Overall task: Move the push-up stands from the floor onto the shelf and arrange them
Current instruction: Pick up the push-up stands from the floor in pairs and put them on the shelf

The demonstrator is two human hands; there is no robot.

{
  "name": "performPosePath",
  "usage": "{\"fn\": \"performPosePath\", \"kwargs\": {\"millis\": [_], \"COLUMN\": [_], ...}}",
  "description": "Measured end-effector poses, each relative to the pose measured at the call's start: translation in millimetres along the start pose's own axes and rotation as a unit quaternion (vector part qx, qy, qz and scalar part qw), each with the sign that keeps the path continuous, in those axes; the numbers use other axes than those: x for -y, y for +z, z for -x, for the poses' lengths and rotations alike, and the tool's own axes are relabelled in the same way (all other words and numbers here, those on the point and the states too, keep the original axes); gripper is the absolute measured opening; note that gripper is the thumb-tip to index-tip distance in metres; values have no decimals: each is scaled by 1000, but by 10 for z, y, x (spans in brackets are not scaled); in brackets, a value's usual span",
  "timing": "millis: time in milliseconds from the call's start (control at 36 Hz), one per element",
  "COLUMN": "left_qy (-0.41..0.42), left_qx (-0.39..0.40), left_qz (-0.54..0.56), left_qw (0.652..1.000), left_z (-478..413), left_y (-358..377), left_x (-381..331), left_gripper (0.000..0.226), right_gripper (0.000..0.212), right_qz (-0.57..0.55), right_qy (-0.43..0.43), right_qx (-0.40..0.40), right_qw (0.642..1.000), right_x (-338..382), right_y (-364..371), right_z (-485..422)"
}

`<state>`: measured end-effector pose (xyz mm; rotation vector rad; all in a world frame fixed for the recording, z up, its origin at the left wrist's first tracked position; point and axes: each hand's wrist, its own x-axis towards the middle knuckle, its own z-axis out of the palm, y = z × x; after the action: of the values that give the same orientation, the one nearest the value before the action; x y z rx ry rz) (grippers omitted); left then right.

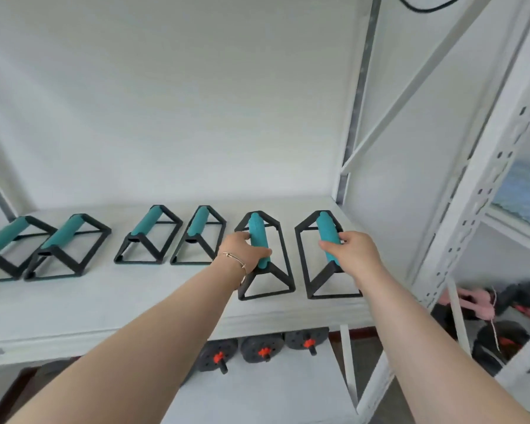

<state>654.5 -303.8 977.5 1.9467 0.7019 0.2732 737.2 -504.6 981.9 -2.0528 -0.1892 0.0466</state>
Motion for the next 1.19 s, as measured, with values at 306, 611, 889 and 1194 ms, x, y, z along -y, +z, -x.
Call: {"fn": "performPosePath", "kwargs": {"millis": [306,611,889,1194], "left_qy": [-47,-32,80,175], "left_qx": [-30,-41,-68,-147], "left_qz": [-24,-63,-216,-379], "left_qw": [998,997,971,897], "left_z": [-1059,-1335,-1260,-870], "left_y": [508,601,348,-618], "left_x": [-107,-80,-51,420], "left_gripper": [66,60,52,56], "right_gripper": [21,23,46,52], "right_qz": [35,99,261,251], "right_qy": [19,3,-109,-303], "right_qx": [78,98,7,-56], "right_qw": [996,990,959,918], "right_x": [-187,-349,-138,446], "right_y": [245,407,638,1425], "right_z": [-1363,-1807,-1557,-565]}}
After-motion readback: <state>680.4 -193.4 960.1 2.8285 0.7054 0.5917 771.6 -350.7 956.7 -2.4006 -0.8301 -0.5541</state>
